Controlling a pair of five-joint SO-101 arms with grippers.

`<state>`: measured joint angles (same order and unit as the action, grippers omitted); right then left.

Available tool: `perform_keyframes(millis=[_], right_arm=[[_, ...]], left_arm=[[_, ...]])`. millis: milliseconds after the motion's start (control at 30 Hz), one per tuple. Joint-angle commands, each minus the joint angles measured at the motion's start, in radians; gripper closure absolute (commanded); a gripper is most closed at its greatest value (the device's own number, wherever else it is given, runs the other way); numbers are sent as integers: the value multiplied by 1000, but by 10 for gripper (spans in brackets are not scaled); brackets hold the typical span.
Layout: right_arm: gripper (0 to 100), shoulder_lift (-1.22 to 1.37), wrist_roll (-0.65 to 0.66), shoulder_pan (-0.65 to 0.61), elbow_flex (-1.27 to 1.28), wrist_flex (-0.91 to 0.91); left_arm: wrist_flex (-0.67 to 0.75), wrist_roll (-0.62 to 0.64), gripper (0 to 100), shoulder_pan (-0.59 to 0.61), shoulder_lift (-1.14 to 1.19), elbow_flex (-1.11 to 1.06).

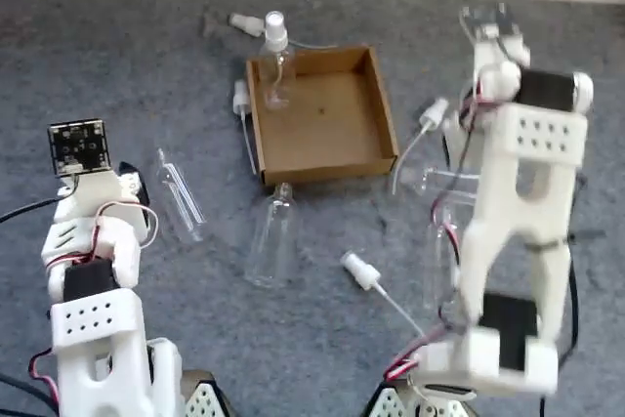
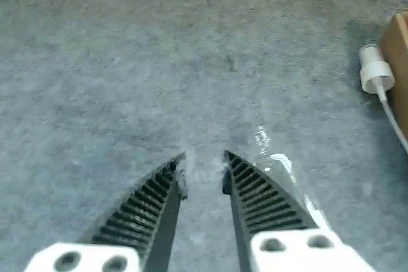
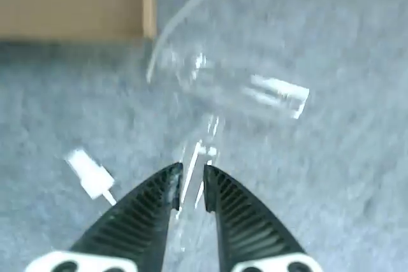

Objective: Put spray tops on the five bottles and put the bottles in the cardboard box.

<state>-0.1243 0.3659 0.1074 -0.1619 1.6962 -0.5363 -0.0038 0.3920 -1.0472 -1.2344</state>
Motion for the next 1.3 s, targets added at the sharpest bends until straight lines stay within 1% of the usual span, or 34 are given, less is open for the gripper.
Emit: perform_keyframes(millis=[0, 133, 233, 333, 433, 567, 800, 867, 933, 967, 1067, 1133, 1267], right_arm=[[988, -266, 14, 22, 378, -180], [988, -504, 14, 28, 785, -403], [988, -684, 14, 30, 1036, -529], [988, -854, 14, 30, 1234, -607], [988, -1007, 14, 27, 1383, -627], [987, -1178, 14, 27, 1523, -628], [987, -1414, 15, 25, 1702, -624], [987, -1486, 15, 28, 1764, -624], [987, -1564, 15, 30, 1821, -624], [987, -1609, 15, 31, 1850, -624], [987, -1725, 15, 31, 1943, -627], [987, -1718, 15, 31, 1994, -624], [987, -1681, 14, 30, 2003, -622]], left_arm=[[-5, 5, 940, 18, -18, -12], [-3, 5, 940, 15, -18, -54], [-3, 5, 940, 16, -18, -77], [-5, 5, 940, 16, -18, -88], [-5, 8, 940, 16, -44, -113], [-5, 9, 940, 7, -219, -203], [-14, 6, 940, -41, -680, -470], [-129, 6, 940, -42, -782, -458], [-238, 6, 940, -45, -800, -430], [-265, 5, 940, -45, -788, -426], [-282, 5, 940, -45, -760, -464], [-293, 8, 942, -31, -762, -461], [-431, 8, 943, 22, -763, -461]])
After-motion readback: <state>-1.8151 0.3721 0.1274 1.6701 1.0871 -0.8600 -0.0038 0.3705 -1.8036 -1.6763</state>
